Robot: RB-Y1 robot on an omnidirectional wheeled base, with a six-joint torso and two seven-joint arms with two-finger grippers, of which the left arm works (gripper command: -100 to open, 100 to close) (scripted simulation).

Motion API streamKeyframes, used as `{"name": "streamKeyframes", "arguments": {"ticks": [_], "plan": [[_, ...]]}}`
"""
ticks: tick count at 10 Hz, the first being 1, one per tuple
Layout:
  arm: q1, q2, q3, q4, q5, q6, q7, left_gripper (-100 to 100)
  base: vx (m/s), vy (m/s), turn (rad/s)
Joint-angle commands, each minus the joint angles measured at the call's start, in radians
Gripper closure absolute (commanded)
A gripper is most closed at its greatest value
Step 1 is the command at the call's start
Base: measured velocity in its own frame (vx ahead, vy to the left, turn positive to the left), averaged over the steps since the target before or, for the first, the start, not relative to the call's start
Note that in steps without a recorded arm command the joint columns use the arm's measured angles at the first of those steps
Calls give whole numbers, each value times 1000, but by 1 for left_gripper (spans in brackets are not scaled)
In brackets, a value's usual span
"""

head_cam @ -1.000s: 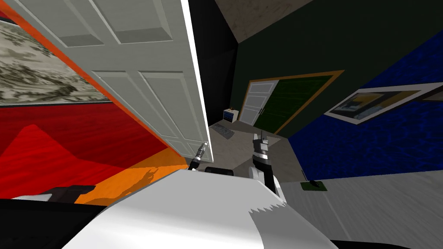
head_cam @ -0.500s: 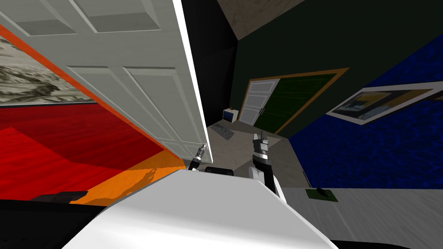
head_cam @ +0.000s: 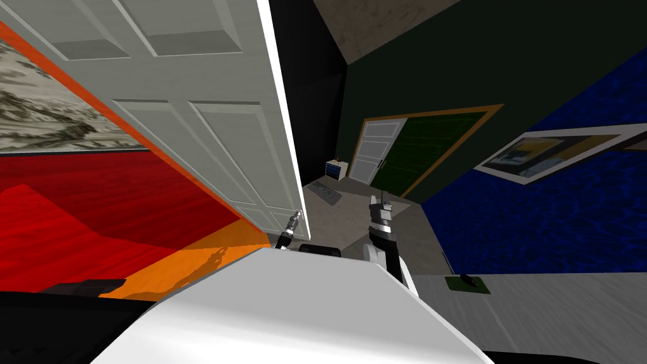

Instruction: Push the door open

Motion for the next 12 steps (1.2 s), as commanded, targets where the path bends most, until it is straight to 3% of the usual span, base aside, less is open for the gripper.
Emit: {"name": "streamKeyframes", "arguments": {"ticks": [1,10,12], "plan": [[-10,-1,16,4,7,1,-5,100,135,-57,48],[-74,-31,140,52,58,34,-52,100,174,-85,70],[-80,-34,140,70,58,30,-53,100,120,-54,39]]}}
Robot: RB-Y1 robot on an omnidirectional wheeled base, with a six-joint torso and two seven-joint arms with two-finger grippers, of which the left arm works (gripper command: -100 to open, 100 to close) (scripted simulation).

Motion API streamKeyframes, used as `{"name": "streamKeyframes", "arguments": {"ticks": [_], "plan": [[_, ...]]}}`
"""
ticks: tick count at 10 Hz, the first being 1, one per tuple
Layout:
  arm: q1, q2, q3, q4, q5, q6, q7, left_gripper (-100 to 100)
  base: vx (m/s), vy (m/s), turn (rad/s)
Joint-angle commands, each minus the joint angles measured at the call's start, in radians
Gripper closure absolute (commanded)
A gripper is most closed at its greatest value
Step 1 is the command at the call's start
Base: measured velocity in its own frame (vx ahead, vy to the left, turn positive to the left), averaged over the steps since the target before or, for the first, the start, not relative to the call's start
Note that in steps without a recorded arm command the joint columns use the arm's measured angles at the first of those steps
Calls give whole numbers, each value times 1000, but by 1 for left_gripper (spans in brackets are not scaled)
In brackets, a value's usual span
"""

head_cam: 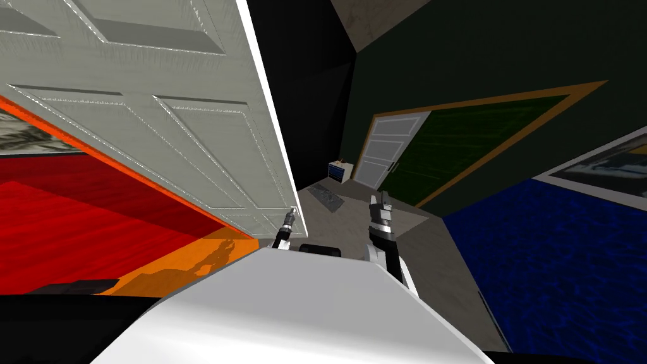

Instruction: Push the door open

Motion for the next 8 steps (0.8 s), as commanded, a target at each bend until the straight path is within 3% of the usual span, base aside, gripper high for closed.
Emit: {"name": "streamKeyframes", "arguments": {"ticks": [1,8], "plan": [[-3,1,17,4,8,1,-6,100,149,-30,45],[-20,-2,100,21,46,3,-36,100,218,-63,67]]}}
